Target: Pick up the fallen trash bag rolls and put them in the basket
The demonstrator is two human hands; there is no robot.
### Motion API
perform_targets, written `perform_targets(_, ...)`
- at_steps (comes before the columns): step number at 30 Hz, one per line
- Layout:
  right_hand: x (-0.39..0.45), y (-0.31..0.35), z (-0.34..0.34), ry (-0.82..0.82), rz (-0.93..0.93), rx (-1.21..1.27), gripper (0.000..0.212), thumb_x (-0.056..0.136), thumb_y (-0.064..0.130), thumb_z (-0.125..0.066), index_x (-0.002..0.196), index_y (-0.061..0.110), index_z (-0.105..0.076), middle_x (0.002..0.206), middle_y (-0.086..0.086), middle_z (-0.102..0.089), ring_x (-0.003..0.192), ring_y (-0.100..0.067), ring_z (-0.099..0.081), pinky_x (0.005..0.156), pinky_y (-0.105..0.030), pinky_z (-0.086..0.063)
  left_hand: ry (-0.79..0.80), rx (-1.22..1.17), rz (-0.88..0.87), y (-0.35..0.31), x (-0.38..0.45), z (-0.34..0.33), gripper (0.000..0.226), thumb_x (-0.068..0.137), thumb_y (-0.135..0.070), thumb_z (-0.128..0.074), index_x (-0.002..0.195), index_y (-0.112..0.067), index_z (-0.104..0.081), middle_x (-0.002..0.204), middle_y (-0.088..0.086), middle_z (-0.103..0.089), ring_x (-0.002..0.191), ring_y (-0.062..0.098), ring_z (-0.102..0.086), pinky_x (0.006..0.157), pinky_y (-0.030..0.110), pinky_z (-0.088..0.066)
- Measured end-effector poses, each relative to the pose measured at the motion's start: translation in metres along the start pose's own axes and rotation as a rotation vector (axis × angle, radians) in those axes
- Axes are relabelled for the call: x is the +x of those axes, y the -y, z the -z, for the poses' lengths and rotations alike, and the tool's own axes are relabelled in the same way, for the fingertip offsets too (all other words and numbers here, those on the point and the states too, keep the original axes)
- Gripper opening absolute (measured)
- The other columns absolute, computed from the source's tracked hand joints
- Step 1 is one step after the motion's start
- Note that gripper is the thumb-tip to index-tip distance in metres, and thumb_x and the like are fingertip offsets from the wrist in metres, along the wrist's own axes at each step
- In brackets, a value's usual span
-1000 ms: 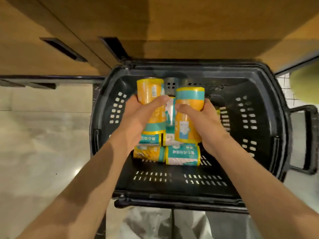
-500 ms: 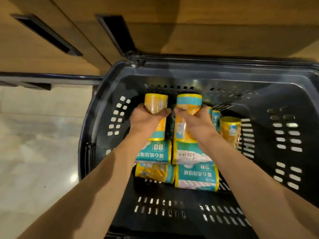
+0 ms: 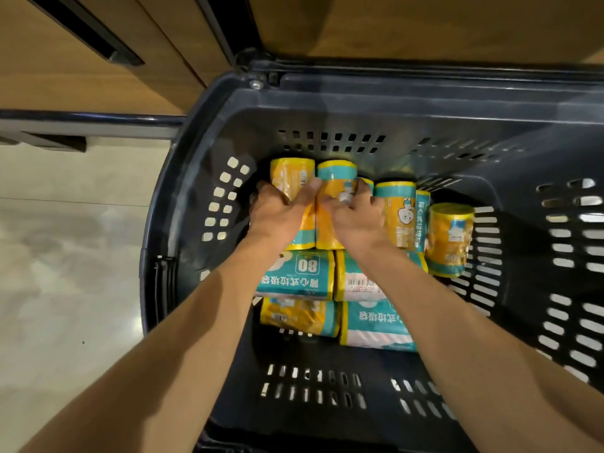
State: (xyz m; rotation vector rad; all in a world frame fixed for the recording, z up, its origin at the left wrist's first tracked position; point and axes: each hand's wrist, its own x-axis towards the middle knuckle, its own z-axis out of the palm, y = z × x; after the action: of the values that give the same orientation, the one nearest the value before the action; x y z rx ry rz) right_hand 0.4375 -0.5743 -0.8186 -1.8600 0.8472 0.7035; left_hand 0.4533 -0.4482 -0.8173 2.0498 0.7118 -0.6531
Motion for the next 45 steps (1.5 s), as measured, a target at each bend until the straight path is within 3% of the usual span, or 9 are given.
perform_targets(5,-0.006,0.001,-0.002,-0.028,0.049,-0.064,0.078,0.096,0.043,-0.059,0.159,0.024,-0.017,0.151,-0.012,-0.027,0.143,-0.036,-0.025,0.115,-0.046,-0.027,0.068,0.049,0.003,0.002,-0.004,0.014,0.095,0.067,-0.086,-0.052,0.135,-0.020,-0.044,0.129,0.006,-0.057,0.121,0.028,-0.055,0.103,0.047,-0.046)
perform_targets(11,-0.012,0.001,0.002,-0.073,0.065,-0.078,0.070,0.091,0.038,-0.068,0.150,0.019,-0.035,0.141,-0.013,-0.039,0.132,-0.037,-0.042,0.110,-0.050,-0.039,0.017,0.103,0.041,0.004,-0.013,0.019,0.072,0.072,-0.080,-0.057,0.119,-0.027,-0.051,0.118,0.007,-0.059,0.110,0.028,-0.058,0.095,0.043,-0.049)
perform_targets(18,-0.023,-0.003,0.014,-0.083,0.109,-0.128,0.065,0.091,0.035,-0.070,0.144,0.017,-0.038,0.138,-0.014,-0.043,0.127,-0.034,-0.048,0.107,-0.044,-0.042,0.041,0.152,0.102,-0.008,-0.012,0.024,0.088,0.062,-0.086,-0.059,0.124,-0.024,-0.054,0.122,0.008,-0.060,0.107,0.029,-0.060,0.094,0.044,-0.051)
perform_targets(21,-0.039,0.003,0.028,-0.094,0.179,-0.205,0.057,0.093,0.034,-0.068,0.141,0.018,-0.041,0.137,-0.012,-0.046,0.126,-0.031,-0.049,0.096,-0.034,-0.040,0.035,0.167,0.065,-0.010,-0.023,0.032,0.073,0.072,-0.072,-0.065,0.119,-0.017,-0.056,0.118,0.006,-0.059,0.104,0.025,-0.058,0.084,0.034,-0.048)
perform_targets(24,-0.058,0.019,0.047,-0.059,0.255,-0.331,0.046,0.094,0.031,-0.065,0.136,0.020,-0.049,0.134,-0.011,-0.053,0.125,-0.028,-0.051,0.096,-0.033,-0.042,-0.017,0.276,-0.103,-0.018,-0.049,0.047,0.047,0.087,-0.051,-0.065,0.114,-0.014,-0.056,0.114,0.006,-0.061,0.104,0.024,-0.060,0.080,0.032,-0.047)
perform_targets(28,-0.100,0.063,0.076,-0.035,0.388,-0.565,0.027,0.093,0.028,-0.059,0.119,0.022,-0.065,0.119,-0.007,-0.068,0.111,-0.029,-0.061,0.091,-0.038,-0.053,-0.044,0.582,-0.367,-0.054,-0.099,0.085,0.040,0.094,-0.042,-0.057,0.125,-0.017,-0.054,0.126,0.008,-0.056,0.115,0.029,-0.057,0.095,0.043,-0.049)
perform_targets(33,-0.184,0.132,0.114,0.083,0.603,-0.988,0.030,0.097,0.033,-0.053,0.124,0.023,-0.060,0.125,-0.007,-0.062,0.119,-0.032,-0.056,0.091,-0.042,-0.050,-0.113,0.860,-0.535,-0.105,-0.186,0.148,0.037,0.094,-0.040,-0.051,0.125,-0.019,-0.051,0.126,0.006,-0.055,0.119,0.029,-0.053,0.090,0.042,-0.047)
perform_targets(38,-0.300,0.207,0.147,0.127,0.822,-1.252,0.033,0.097,0.035,-0.050,0.126,0.021,-0.057,0.131,-0.008,-0.060,0.124,-0.034,-0.055,0.094,-0.042,-0.048,-0.207,0.945,-0.494,-0.148,-0.303,0.232,0.038,0.094,-0.041,-0.046,0.126,-0.020,-0.049,0.125,0.006,-0.056,0.114,0.029,-0.055,0.090,0.041,-0.046)
perform_targets(45,-0.493,0.294,0.145,0.165,1.147,-1.291,0.020,0.094,0.036,-0.053,0.103,0.020,-0.058,0.108,-0.009,-0.064,0.105,-0.034,-0.062,0.074,-0.038,-0.047,-0.468,0.864,-0.330,-0.151,-0.492,0.389,0.035,0.096,-0.043,-0.045,0.121,-0.020,-0.051,0.115,0.005,-0.060,0.106,0.028,-0.060,0.081,0.040,-0.050)
